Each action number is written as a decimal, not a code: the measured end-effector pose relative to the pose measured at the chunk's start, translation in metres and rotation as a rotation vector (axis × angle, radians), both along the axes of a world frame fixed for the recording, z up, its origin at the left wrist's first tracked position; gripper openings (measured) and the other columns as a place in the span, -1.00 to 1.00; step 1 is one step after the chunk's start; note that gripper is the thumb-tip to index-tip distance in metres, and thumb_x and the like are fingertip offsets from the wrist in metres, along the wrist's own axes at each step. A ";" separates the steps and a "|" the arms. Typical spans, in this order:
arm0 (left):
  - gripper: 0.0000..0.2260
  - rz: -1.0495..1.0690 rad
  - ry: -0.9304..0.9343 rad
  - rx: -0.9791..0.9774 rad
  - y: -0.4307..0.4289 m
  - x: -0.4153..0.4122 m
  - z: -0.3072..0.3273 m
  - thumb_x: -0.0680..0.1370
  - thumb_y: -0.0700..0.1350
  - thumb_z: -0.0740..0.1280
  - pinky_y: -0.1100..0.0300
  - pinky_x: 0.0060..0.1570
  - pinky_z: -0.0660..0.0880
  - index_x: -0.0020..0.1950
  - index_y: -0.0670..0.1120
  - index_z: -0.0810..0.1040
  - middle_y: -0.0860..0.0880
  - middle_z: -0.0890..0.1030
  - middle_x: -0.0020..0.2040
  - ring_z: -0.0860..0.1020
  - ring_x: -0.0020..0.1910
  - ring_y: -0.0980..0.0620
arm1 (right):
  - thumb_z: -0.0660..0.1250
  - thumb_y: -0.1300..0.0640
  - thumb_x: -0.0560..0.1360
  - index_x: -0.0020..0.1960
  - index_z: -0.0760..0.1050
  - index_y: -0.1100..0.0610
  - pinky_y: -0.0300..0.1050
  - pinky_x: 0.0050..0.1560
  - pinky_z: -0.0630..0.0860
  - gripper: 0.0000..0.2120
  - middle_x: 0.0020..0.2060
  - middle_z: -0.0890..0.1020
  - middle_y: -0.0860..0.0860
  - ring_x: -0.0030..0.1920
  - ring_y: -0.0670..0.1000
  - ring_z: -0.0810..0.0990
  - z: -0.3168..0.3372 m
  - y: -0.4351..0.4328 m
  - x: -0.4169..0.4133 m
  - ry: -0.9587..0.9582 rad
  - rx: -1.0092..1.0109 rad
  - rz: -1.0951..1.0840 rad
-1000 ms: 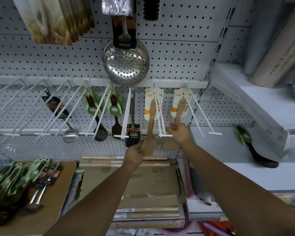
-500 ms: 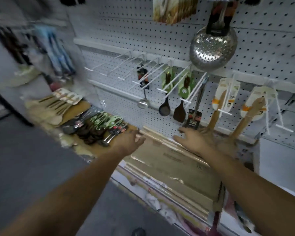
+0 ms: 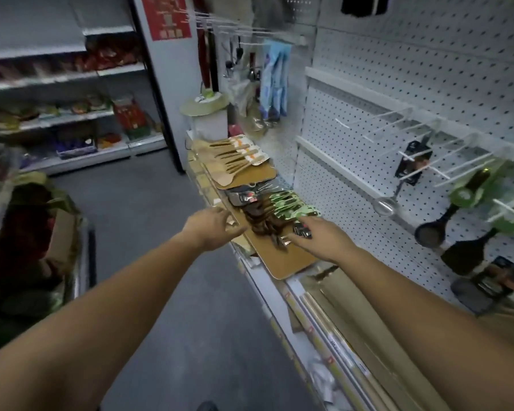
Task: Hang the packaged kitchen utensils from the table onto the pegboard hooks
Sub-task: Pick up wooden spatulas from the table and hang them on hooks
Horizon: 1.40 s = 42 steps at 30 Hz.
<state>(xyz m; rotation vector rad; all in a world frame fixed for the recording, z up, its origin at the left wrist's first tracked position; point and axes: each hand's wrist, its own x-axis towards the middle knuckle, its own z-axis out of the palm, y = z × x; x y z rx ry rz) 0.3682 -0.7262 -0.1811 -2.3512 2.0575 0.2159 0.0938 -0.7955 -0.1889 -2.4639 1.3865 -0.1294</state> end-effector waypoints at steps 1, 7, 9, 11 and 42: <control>-0.21 0.013 0.004 -0.005 -0.001 0.019 -0.002 0.46 0.51 0.00 -0.06 0.23 0.49 0.41 -0.04 0.43 -0.06 0.48 0.39 0.47 0.33 -0.09 | 0.19 -0.37 0.53 0.49 0.34 0.03 0.02 0.25 0.49 -0.31 0.36 0.52 0.07 0.30 0.11 0.52 -0.001 -0.007 0.020 0.013 0.003 0.012; -0.17 0.046 0.029 -0.007 -0.032 0.134 -0.016 0.46 0.51 0.01 -0.02 0.34 0.40 0.52 -0.04 0.29 -0.06 0.39 0.47 0.38 0.42 -0.08 | 0.17 -0.38 0.54 0.51 0.31 0.02 0.04 0.27 0.50 -0.31 0.41 0.48 0.06 0.33 0.10 0.51 -0.005 -0.051 0.145 0.096 -0.029 0.058; -0.18 0.049 0.050 -0.010 -0.050 0.168 -0.017 0.47 0.50 0.01 -0.02 0.37 0.37 0.53 -0.04 0.27 -0.06 0.37 0.49 0.35 0.45 -0.08 | 0.17 -0.39 0.53 0.50 0.33 0.03 0.05 0.26 0.50 -0.30 0.39 0.50 0.06 0.32 0.11 0.51 -0.006 -0.065 0.185 0.116 -0.017 0.061; -0.20 0.040 0.062 -0.017 -0.065 0.198 -0.018 0.48 0.48 0.01 -0.02 0.38 0.36 0.53 -0.05 0.27 -0.06 0.37 0.49 0.34 0.45 -0.08 | 0.17 -0.38 0.53 0.49 0.34 0.04 0.03 0.25 0.50 -0.31 0.37 0.51 0.06 0.31 0.11 0.52 -0.005 -0.080 0.220 0.130 -0.010 0.073; -0.19 -0.038 0.042 0.063 -0.440 0.504 -0.049 0.48 0.48 0.05 -0.07 0.32 0.42 0.55 -0.03 0.21 -0.07 0.35 0.50 0.35 0.45 -0.11 | 0.11 -0.42 0.53 0.55 0.25 0.07 0.08 0.33 0.43 -0.23 0.44 0.44 0.10 0.38 0.14 0.46 -0.051 -0.456 0.534 0.123 0.061 -0.044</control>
